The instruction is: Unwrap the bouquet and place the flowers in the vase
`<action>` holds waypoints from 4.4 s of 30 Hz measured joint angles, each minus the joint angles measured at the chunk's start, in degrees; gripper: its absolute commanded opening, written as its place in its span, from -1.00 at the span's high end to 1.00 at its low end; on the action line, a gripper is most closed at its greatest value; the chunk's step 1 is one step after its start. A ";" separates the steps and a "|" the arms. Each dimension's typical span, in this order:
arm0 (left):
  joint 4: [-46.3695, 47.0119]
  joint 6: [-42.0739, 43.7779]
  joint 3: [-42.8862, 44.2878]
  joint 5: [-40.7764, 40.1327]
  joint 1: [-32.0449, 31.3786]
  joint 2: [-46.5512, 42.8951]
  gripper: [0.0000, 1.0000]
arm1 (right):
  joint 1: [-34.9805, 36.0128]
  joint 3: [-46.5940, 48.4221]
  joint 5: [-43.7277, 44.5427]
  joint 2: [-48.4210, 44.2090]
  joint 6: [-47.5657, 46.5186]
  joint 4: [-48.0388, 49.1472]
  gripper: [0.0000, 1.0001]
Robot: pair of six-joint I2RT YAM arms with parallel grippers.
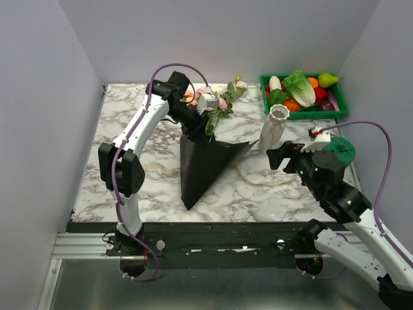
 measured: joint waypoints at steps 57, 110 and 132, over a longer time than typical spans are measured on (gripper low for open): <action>24.04 -14.08 -22.38 -9.97 5.86 -5.25 -0.97 | -0.20 20.59 -26.62 58.42 -11.69 18.71 -1.00; 20.98 -12.66 -26.03 -4.22 25.90 -21.49 -0.97 | -0.46 6.08 -47.67 38.12 -9.09 29.09 0.35; 22.27 -16.61 -22.71 -5.95 25.59 -20.22 -0.98 | 11.23 -6.71 -59.93 5.57 -6.93 10.38 -0.61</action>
